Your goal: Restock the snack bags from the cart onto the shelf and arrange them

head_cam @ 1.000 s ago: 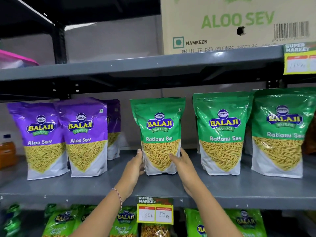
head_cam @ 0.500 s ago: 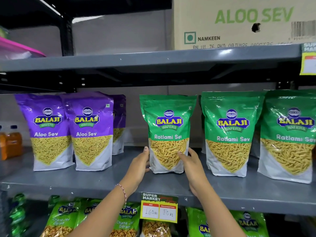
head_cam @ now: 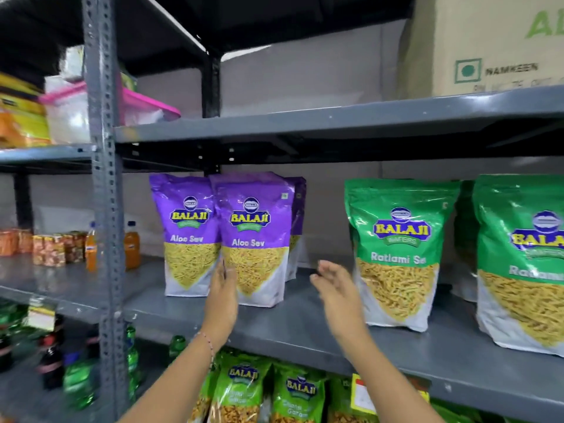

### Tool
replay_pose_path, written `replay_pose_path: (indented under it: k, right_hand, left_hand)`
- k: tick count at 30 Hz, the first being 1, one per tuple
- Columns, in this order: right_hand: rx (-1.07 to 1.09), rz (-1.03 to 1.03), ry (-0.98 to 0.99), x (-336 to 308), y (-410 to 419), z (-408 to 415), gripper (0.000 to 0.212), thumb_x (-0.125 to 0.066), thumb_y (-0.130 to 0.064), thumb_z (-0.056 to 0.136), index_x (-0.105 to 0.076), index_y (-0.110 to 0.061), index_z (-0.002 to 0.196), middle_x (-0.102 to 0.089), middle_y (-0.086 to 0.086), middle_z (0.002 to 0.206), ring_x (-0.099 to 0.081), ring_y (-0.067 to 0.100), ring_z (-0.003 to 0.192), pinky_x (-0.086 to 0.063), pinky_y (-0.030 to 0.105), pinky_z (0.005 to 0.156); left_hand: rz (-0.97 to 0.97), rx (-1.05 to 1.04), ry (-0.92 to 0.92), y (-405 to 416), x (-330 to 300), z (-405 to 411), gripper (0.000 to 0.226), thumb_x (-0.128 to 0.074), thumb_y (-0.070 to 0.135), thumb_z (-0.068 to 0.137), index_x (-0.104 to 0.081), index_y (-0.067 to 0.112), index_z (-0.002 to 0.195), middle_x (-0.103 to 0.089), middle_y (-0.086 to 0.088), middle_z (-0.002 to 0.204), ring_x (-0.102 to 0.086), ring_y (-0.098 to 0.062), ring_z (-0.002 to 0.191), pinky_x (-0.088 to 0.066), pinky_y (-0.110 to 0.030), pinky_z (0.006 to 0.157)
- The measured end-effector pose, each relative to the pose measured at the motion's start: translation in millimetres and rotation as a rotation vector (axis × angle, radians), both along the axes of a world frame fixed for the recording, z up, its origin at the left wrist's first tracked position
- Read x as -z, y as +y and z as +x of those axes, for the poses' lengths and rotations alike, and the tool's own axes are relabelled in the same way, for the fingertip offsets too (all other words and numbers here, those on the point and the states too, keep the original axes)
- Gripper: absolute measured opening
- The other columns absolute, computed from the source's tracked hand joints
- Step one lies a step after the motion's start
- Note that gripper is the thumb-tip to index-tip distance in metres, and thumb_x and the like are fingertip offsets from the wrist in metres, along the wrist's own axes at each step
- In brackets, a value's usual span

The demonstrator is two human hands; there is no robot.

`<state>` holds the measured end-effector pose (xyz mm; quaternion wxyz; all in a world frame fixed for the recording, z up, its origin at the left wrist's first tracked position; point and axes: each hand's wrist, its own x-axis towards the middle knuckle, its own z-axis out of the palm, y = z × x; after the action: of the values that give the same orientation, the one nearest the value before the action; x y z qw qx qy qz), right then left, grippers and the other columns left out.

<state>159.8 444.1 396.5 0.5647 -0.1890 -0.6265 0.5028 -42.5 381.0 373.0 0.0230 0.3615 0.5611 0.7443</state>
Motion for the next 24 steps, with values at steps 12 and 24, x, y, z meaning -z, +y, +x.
replay_pose_path:
  k: [12,24]
  right_hand:
    - [-0.165,0.000,-0.279,13.3,0.9,-75.5,0.049,-0.066,-0.014,0.081,-0.054,-0.028,0.127,-0.067,-0.007,0.125,-0.062,0.008,0.115,-0.048,0.033,0.100]
    - [-0.113,-0.106,-0.209,21.0,6.7,-69.8,0.054,-0.065,-0.017,0.081,-0.049,-0.029,0.132,-0.065,-0.005,0.129,-0.061,0.015,0.119,-0.046,0.046,0.106]
  left_hand:
    - [-0.255,0.244,-0.074,11.2,9.3,-36.6,0.082,-0.045,0.077,0.065,-0.047,0.036,0.136,-0.047,0.022,0.130,-0.041,-0.003,0.127,-0.027,-0.029,0.107]
    - [-0.393,0.284,0.109,-1.7,2.5,-22.9,0.066,-0.034,0.069,0.087,-0.038,0.036,0.145,-0.044,0.018,0.146,-0.036,-0.008,0.138,-0.025,-0.027,0.108]
